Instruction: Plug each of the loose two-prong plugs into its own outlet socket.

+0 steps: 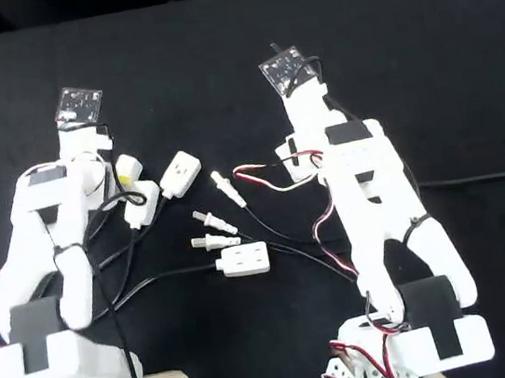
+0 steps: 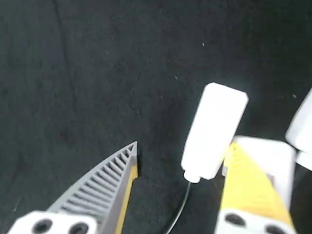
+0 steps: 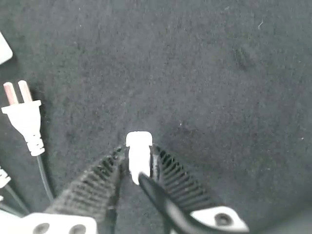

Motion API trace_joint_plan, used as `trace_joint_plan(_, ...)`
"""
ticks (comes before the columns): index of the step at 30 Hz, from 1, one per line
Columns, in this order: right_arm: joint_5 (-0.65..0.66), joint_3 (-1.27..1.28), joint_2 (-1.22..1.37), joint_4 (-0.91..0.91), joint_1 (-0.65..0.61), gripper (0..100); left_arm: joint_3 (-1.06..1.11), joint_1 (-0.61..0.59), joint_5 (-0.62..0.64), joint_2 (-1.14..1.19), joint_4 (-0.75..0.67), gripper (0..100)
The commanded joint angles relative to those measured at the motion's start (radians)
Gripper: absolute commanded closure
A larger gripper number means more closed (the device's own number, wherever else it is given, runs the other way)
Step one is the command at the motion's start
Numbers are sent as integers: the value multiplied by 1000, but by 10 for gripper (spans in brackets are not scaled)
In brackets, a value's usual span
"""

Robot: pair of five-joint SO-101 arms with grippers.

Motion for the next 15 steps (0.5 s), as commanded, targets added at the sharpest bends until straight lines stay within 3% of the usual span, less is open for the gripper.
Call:
trace_joint_plan(1,9,-7,-15,-18,12,986,-77,16,-57,44,-38,773)
trace_joint_plan(9,11,-7,-15,-18,12,986,-77,67,-100,106,-77,957)
trace_joint_plan(15,11,-7,-15,-18,12,986,-82,70,-104,121,-74,967)
